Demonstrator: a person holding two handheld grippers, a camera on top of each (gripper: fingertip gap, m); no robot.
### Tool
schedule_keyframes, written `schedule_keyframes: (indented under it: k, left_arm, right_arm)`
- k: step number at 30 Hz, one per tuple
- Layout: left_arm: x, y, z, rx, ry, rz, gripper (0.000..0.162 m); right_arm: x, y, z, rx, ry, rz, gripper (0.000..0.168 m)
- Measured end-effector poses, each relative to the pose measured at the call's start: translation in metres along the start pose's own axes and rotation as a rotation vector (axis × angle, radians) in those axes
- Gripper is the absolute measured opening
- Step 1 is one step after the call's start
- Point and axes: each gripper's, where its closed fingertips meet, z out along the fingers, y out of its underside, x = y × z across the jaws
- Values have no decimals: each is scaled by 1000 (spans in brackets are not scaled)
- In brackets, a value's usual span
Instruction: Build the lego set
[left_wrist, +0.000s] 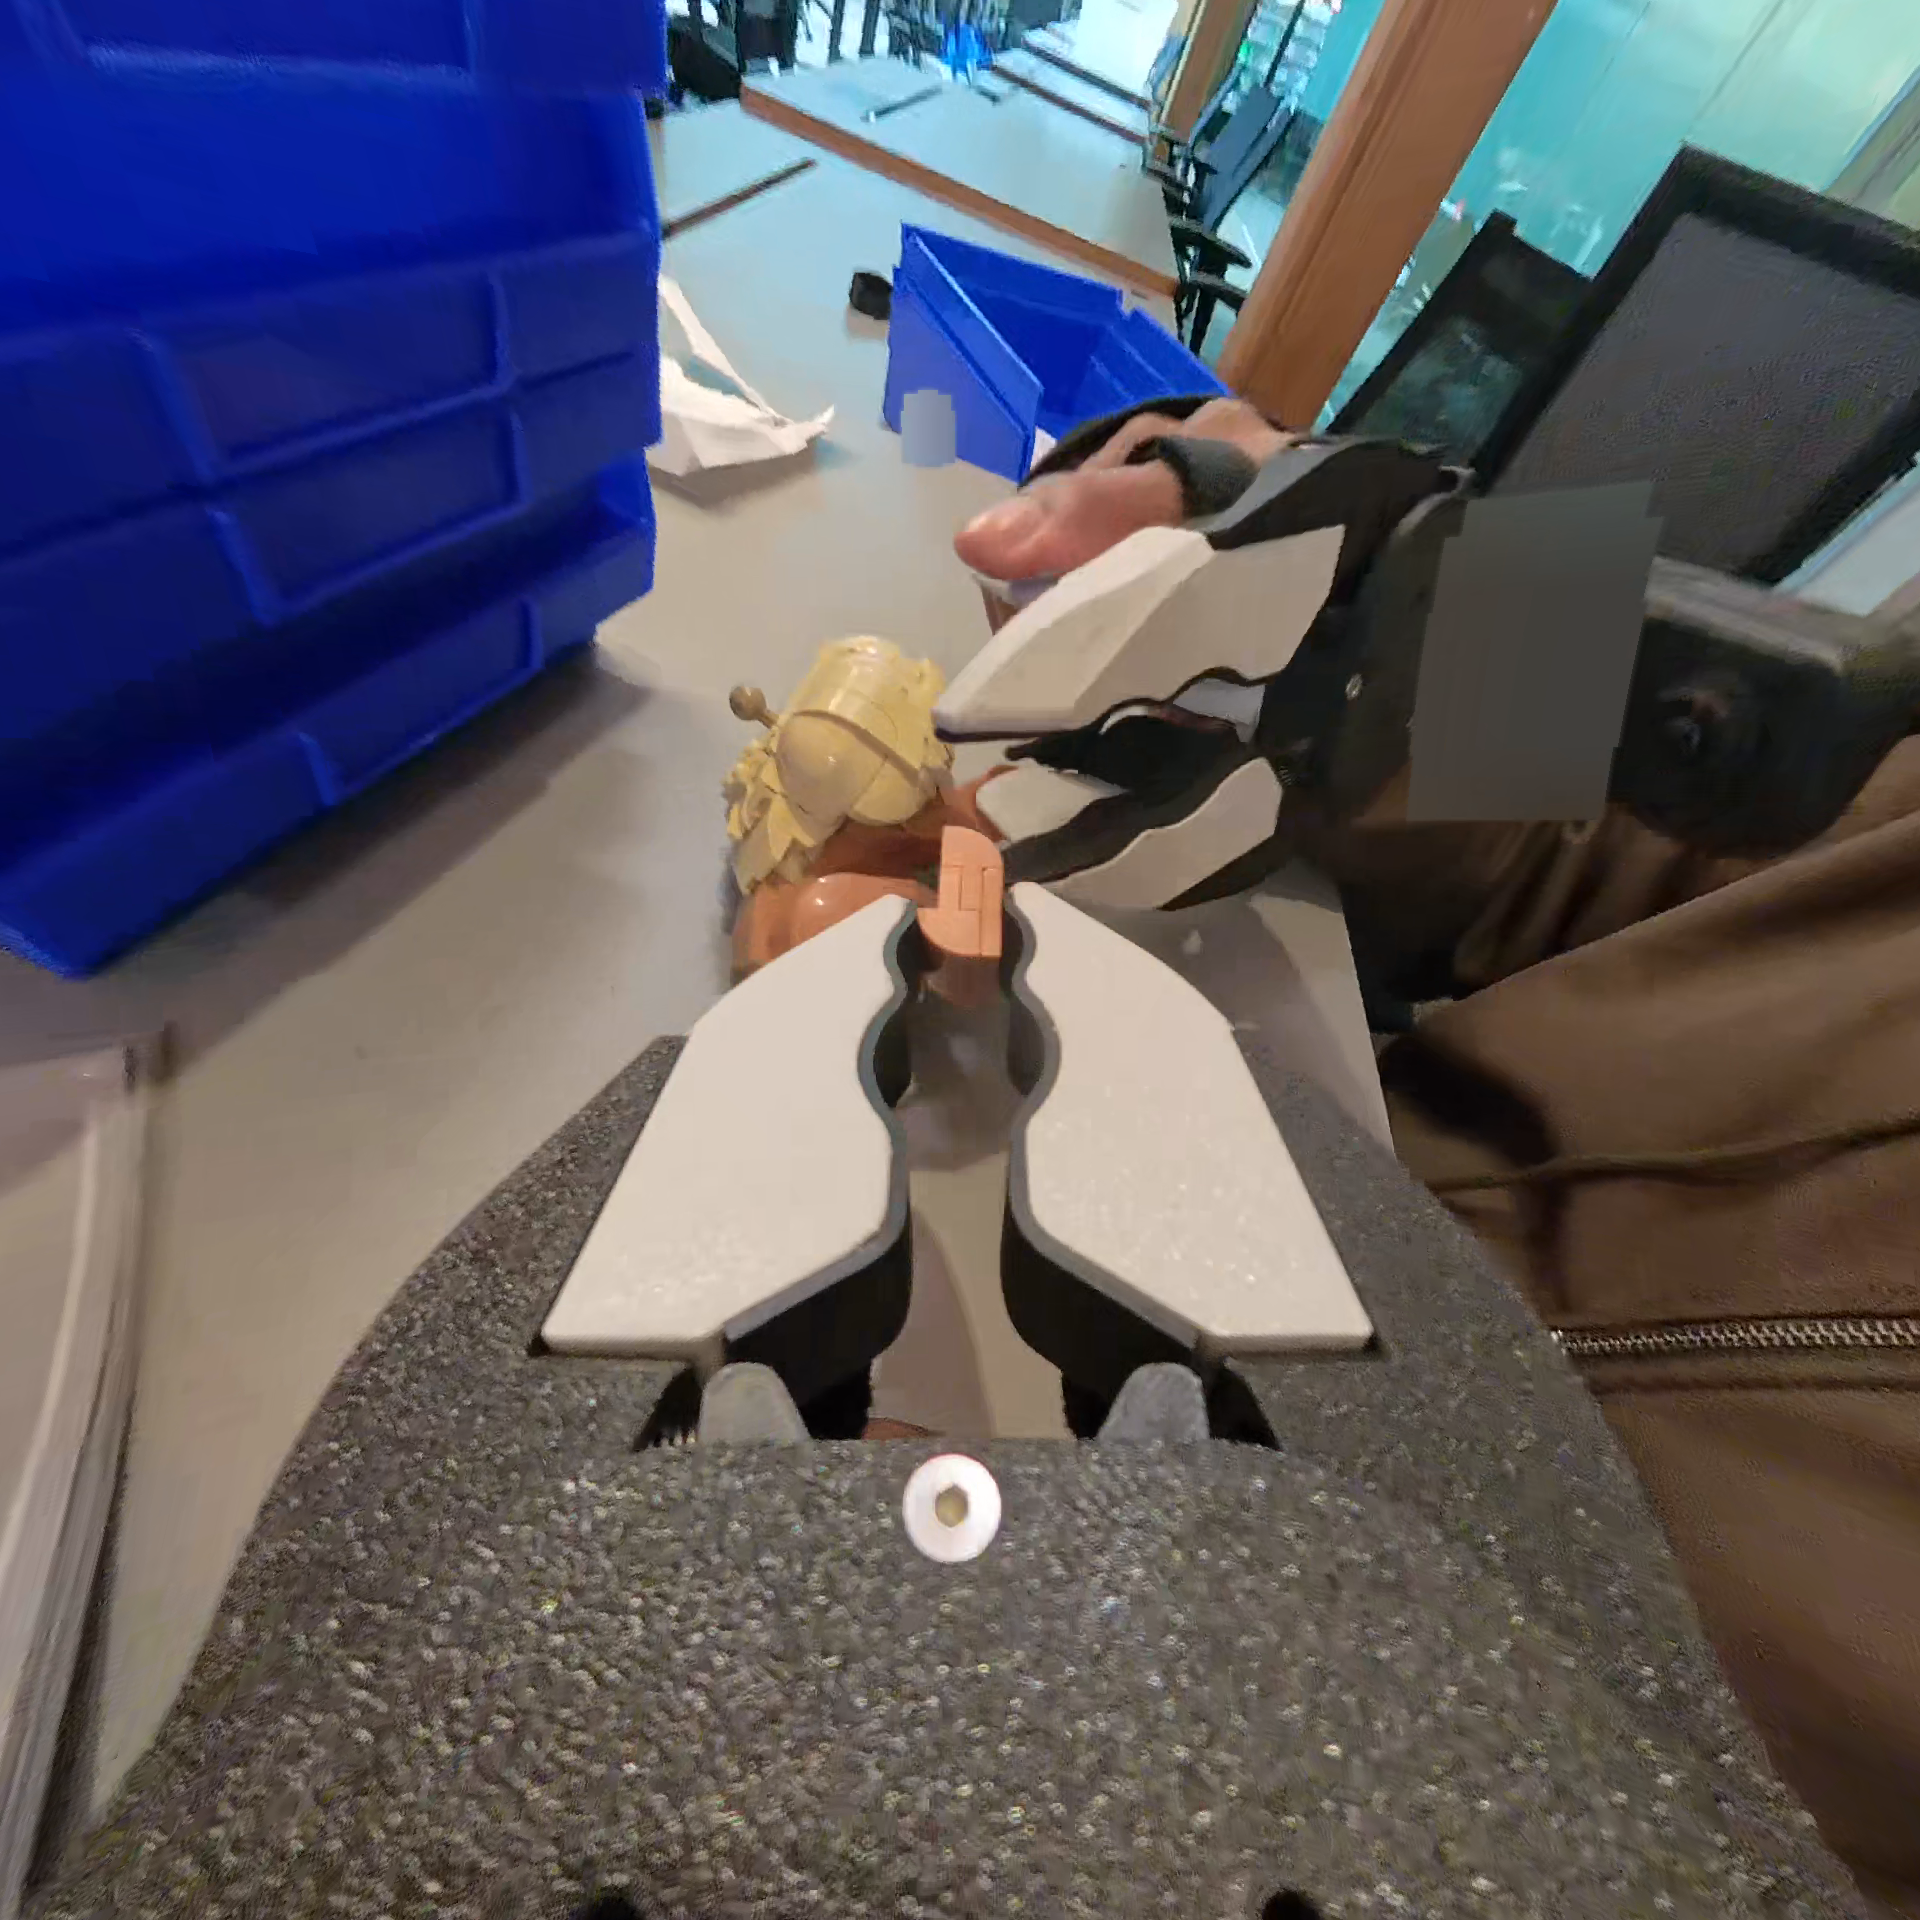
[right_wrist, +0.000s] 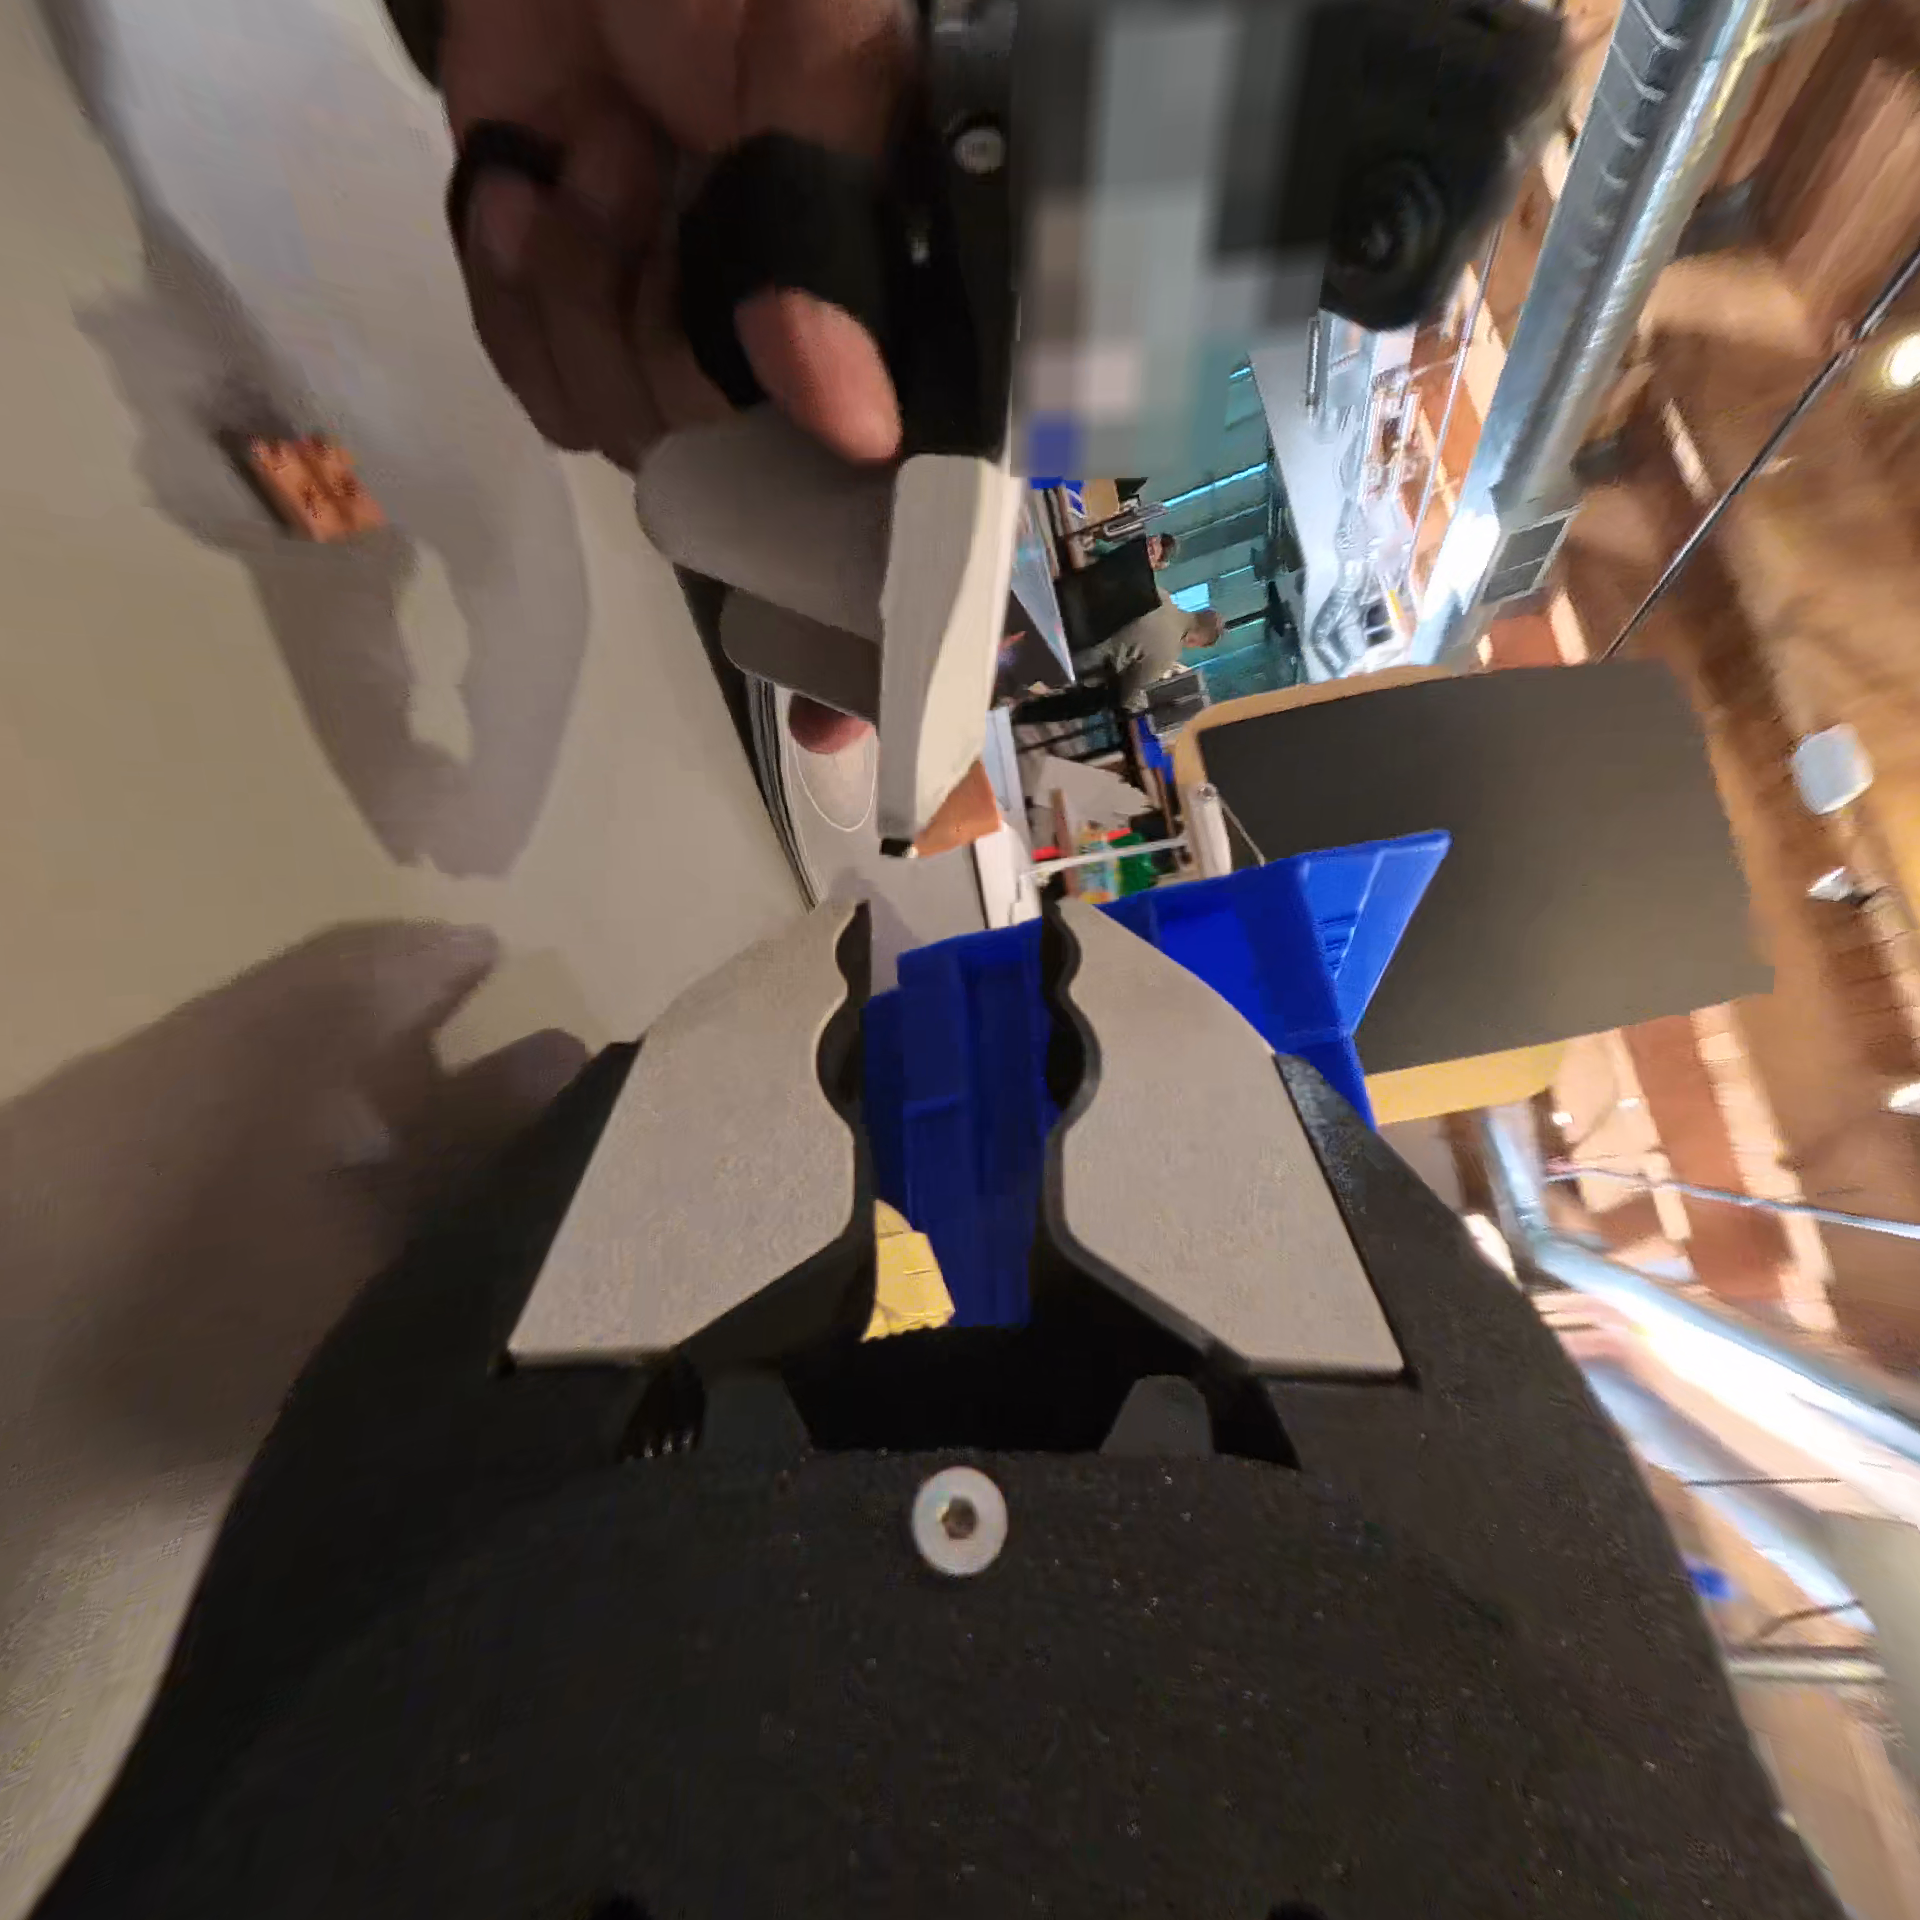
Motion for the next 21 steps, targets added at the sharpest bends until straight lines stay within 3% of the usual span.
schedule_keyframes:
  k: [4, 8, 13, 17, 21]
  left_arm:
    - [5, 10, 8, -66, -4, 29, 14]
    - [5, 6, 9, -33, -8, 59, 14]
    - [4, -17, -6, 111, -41, 255, 33]
    - [18, -26, -17, 197, -30, 468, 35]
    - [38, -25, -18, 233, 40, 579, 35]
  right_arm:
    - [-11, -8, 5, 8, 3, -97, 31]
    - [-10, -7, 7, -12, 19, -73, 17]
    - [6, -10, 2, 61, -34, 298, 17]
    - [6, -29, -11, 246, -222, 616, 16]
    - [5, -45, -21, 378, -328, 725, 16]
